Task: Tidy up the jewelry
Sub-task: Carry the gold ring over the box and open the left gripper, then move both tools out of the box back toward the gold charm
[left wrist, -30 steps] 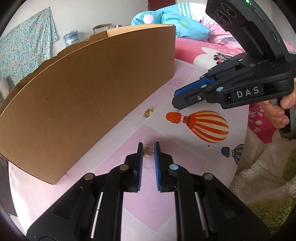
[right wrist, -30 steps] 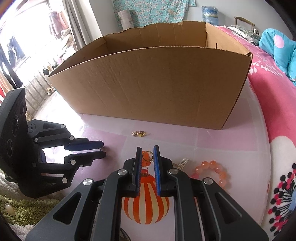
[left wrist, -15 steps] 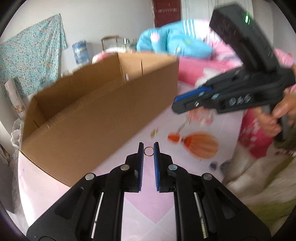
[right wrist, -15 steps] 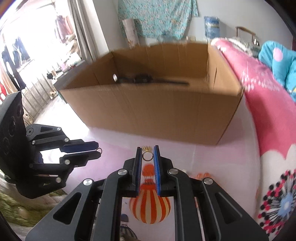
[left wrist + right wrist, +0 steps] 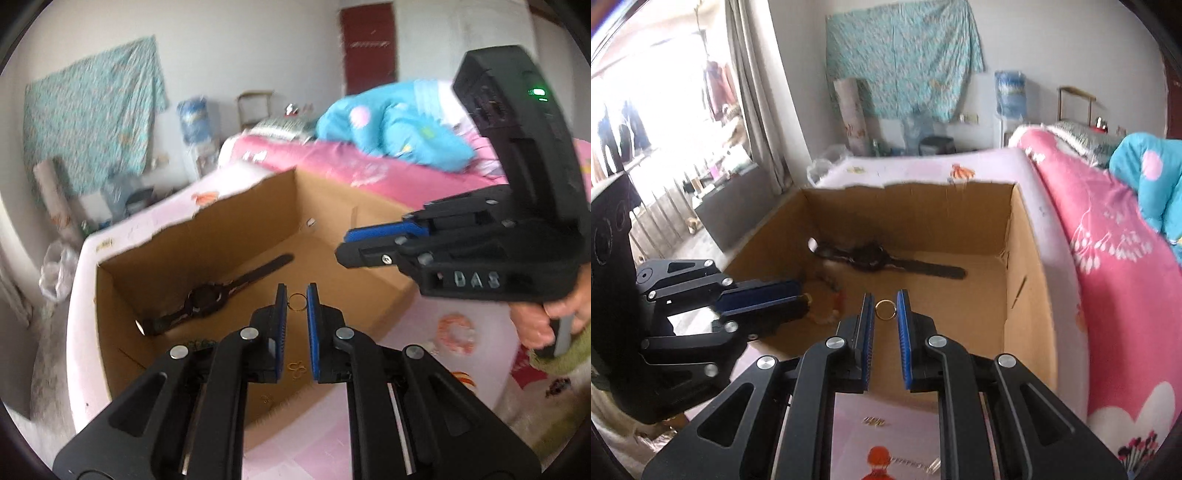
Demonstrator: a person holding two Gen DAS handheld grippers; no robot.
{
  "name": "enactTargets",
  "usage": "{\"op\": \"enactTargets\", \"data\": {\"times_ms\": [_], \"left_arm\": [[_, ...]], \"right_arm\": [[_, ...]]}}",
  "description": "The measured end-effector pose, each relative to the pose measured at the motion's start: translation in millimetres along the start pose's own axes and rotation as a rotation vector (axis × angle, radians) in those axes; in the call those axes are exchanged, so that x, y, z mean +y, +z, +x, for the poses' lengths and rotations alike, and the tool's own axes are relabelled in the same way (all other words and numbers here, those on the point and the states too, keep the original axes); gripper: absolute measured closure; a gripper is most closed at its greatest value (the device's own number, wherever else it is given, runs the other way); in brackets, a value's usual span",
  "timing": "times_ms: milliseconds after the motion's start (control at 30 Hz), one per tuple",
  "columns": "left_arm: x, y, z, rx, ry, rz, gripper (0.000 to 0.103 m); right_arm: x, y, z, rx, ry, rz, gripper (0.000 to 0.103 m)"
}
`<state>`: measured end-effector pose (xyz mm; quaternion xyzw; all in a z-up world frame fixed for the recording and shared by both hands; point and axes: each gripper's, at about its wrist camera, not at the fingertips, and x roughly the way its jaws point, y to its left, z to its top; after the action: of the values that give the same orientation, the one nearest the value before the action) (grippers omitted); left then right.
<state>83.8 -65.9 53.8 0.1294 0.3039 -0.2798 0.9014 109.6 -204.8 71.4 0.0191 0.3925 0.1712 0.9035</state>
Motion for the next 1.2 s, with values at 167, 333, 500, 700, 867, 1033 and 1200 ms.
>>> {"op": "enactTargets", "data": {"times_ms": [167,333,500,700,867,1033,1200], "left_arm": [[20,2,21,0.04,0.033,-0.082,0.093],[28,6,16,0.024,0.034,-0.122,0.074],[36,10,9,-0.001,0.035,-0.146,0.072],[53,11,-17,-0.047,0.038,-0.204,0.067],[64,4,-45,-0.082,0.042,-0.242,0.062],[67,-10,-75,-0.104,0.034,-0.261,0.058],[51,-32,-102,-0.091,-0.002,-0.207,0.05]], "right_arm": [[-13,6,14,0.001,-0.007,0.073,0.089],[-25,12,-1,-0.057,0.018,0.12,0.059],[-29,15,-16,-0.098,0.014,0.13,0.052],[-34,17,-40,-0.152,0.042,0.154,0.052],[-38,16,-56,-0.175,0.081,0.178,0.052],[-41,6,-75,-0.192,0.126,0.195,0.046],[-39,-17,-96,-0.171,0.148,0.172,0.042]]}}
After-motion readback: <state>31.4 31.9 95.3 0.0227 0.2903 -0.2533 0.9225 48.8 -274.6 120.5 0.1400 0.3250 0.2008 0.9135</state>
